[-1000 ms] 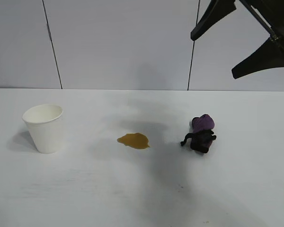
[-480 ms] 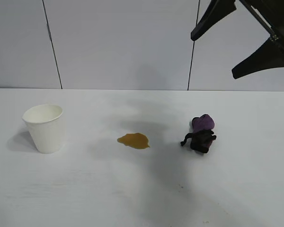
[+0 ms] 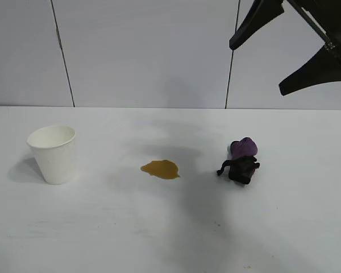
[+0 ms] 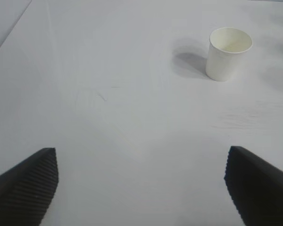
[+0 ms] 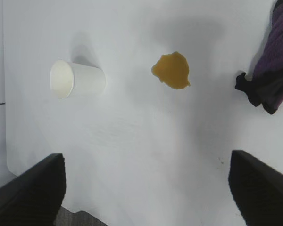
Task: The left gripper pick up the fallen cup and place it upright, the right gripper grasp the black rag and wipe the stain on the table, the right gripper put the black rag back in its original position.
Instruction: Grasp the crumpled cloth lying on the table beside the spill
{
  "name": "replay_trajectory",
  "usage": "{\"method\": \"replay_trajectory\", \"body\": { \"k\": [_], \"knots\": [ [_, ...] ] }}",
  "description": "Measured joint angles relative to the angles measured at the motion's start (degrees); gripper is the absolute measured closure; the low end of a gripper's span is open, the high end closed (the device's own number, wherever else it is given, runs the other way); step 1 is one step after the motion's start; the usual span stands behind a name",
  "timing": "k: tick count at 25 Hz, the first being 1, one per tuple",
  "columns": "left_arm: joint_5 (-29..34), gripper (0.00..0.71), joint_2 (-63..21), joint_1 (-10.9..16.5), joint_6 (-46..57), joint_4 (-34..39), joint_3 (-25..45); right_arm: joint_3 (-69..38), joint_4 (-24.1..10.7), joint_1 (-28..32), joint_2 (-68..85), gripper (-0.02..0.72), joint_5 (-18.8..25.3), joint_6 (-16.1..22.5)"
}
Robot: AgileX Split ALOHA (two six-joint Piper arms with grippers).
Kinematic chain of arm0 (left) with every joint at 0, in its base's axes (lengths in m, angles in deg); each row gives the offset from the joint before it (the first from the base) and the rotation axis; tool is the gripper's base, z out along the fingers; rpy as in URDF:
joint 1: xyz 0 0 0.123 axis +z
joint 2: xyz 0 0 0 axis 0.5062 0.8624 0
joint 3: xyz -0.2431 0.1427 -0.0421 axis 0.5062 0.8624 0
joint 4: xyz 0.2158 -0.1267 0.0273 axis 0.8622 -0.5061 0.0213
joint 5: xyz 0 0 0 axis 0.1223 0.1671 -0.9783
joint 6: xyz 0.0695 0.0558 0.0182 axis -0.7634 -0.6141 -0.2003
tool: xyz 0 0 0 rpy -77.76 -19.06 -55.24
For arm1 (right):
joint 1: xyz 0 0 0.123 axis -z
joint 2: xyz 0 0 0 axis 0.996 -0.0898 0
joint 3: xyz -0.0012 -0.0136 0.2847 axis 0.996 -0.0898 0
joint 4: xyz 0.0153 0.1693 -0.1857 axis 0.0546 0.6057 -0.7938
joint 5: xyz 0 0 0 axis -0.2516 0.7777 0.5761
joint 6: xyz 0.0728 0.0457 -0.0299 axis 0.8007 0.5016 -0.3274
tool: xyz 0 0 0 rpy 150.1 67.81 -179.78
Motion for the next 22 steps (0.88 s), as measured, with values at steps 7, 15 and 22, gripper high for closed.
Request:
{"method": "replay_trajectory", "body": {
  "k": [7,15,22],
  "knots": [
    [-0.31,0.021,0.0,0.0,0.0,0.0,0.0,0.0,0.0,0.0,0.0,0.054,0.04,0.0],
    [-0.31,0.021,0.0,0.0,0.0,0.0,0.0,0.0,-1.64,0.0,0.0,0.054,3.26,-5.18],
    [-0.31,0.021,0.0,0.0,0.0,0.0,0.0,0.0,-10.01,0.0,0.0,0.054,8.15,-3.31]
  ]
}}
